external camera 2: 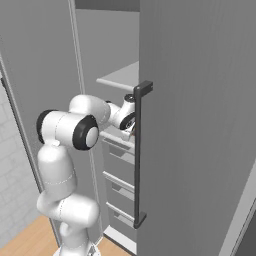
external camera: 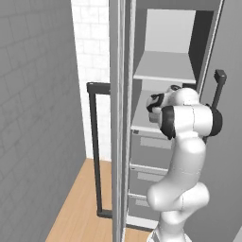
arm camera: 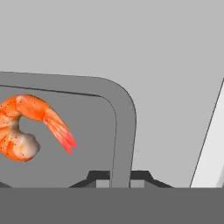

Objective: Take the meat container that has the shrimp and place it on the second highest rack of the freezer. Then take the vegetable container that has the corn and onion and place it on the highest rack of the freezer.

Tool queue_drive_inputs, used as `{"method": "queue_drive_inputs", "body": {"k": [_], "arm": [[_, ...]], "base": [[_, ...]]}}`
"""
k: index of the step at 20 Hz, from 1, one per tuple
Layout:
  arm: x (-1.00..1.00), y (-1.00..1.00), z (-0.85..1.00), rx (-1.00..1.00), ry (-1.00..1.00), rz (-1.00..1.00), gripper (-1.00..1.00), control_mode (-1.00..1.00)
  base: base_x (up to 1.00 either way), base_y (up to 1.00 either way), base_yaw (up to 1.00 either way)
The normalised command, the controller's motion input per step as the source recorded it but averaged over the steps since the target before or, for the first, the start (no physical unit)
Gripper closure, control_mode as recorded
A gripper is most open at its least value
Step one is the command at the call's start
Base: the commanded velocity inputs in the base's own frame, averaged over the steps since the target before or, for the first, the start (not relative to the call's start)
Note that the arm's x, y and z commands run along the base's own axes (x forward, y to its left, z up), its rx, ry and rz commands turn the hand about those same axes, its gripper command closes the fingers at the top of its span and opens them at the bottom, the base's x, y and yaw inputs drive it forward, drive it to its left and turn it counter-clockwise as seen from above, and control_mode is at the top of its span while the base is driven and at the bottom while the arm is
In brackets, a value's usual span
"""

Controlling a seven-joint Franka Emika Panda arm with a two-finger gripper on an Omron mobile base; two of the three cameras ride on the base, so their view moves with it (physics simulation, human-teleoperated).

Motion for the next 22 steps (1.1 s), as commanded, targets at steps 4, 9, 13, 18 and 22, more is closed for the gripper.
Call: {"method": "queue_drive_inputs", "body": {"k": [4, 9, 13, 18, 22], "arm": [[0.35, -0.05, -0.24, 0.00, -0.01, 0.01, -1.00, -1.00], [-0.02, 0.15, -0.34, 0.00, -0.17, 0.00, -1.00, -1.00], [-0.26, 0.40, -0.04, -0.04, -0.34, 0.00, -1.00, -1.00], [-0.18, 0.11, 0.10, -0.01, -0.18, 0.00, -1.00, -1.00], [-0.46, 0.03, 0.37, 0.00, -0.06, 0.00, -1.00, -1.00]], "base": [[0.00, 0.00, 0.00], [0.00, 0.00, 0.00], [0.00, 0.00, 0.00], [0.00, 0.00, 0.00], [0.00, 0.00, 0.00]]}}
